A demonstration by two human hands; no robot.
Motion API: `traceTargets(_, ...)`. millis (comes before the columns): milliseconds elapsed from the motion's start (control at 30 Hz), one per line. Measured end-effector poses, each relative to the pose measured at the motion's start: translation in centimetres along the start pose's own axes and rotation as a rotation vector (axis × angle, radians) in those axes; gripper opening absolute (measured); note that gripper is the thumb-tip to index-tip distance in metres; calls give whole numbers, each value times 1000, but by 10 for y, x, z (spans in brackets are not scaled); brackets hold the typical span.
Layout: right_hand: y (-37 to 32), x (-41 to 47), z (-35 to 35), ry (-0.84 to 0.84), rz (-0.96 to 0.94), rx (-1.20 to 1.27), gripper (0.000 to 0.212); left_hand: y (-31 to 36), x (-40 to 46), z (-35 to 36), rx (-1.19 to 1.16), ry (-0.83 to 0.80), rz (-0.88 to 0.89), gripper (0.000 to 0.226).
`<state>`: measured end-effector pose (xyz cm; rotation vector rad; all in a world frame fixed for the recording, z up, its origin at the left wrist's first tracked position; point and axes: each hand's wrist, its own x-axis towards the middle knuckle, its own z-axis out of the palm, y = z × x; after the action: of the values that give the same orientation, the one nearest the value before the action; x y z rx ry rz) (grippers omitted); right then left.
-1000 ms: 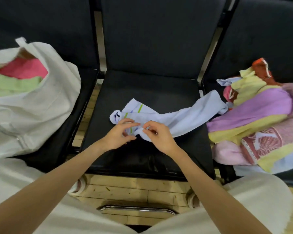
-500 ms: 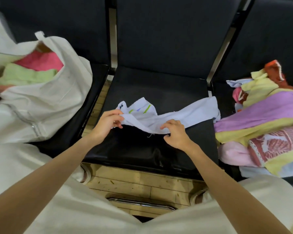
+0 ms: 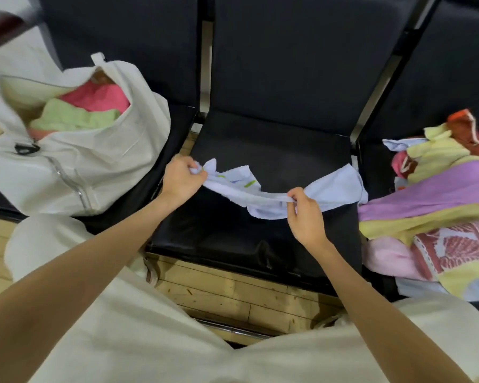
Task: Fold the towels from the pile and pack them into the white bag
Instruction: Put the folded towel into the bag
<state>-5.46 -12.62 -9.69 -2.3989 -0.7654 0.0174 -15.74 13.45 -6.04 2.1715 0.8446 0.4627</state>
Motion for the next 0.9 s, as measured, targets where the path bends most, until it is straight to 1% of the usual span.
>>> traceTargets(67, -15, -5, -10, -50, -57, 76, 9, 15, 16, -2, -36, 45, 56, 30)
traceTargets(133, -29, -12, -12, -169, -124, 134, 10, 29, 23, -2, -50, 78, 160, 31)
traceTargets(167, -33, -16, -9, -228, -147, 146, 11, 34, 22, -1, -51, 66, 213, 31)
traceTargets(233, -37, -26, 1, -353, -173, 123, 14, 39, 16, 3, -40, -19, 292, 34)
traceTargets(300, -34, -34, 11, -479, -161, 92, 17, 30, 10, 11, 12, -140, 360, 25)
traceTargets(333, -28, -37, 14, -512, -150, 72, 22, 22, 7, 15, 47, -192, 383, 19)
traceTargets(367, -19, -39, 15, -494, -140, 54, 27, 13, 4, 19, 82, -234, 375, 18)
traceTargets(400, -9, -40, 15, -430, -111, 48, 29, 5, 1, 21, 109, -257, 330, 22)
traceTargets(433, 2, -40, 13, -332, -48, 48, 26, -1, -4, 22, 128, -261, 271, 30)
traceTargets(500, 23, -38, 8, -112, 147, 16, 21, -9, -14, 26, 105, -259, 181, 40)
traceTargets(533, 33, -35, 6, -37, 250, -53, 24, -12, -19, 28, 78, -251, 132, 42)
traceTargets(567, 40, -32, 4, -9, 346, -146, 30, -13, -24, 30, 51, -235, 77, 45)
traceTargets(633, 50, -28, 2, -25, 470, -257, 41, -12, -34, 34, 9, -186, -73, 46)
traceTargets(700, 54, -24, 3, -60, 508, -263, 47, -13, -44, 38, -18, -160, -235, 45)
traceTargets(733, 56, -21, 3, -84, 512, -278, 49, -15, -47, 41, -24, -175, -292, 45)
traceTargets(833, 57, -16, 3, -106, 536, -313, 53, -25, -51, 45, -57, -274, -394, 47)
traceTargets(900, 55, -15, 2, -87, 548, -298, 52, -27, -50, 44, -95, -296, -439, 44)
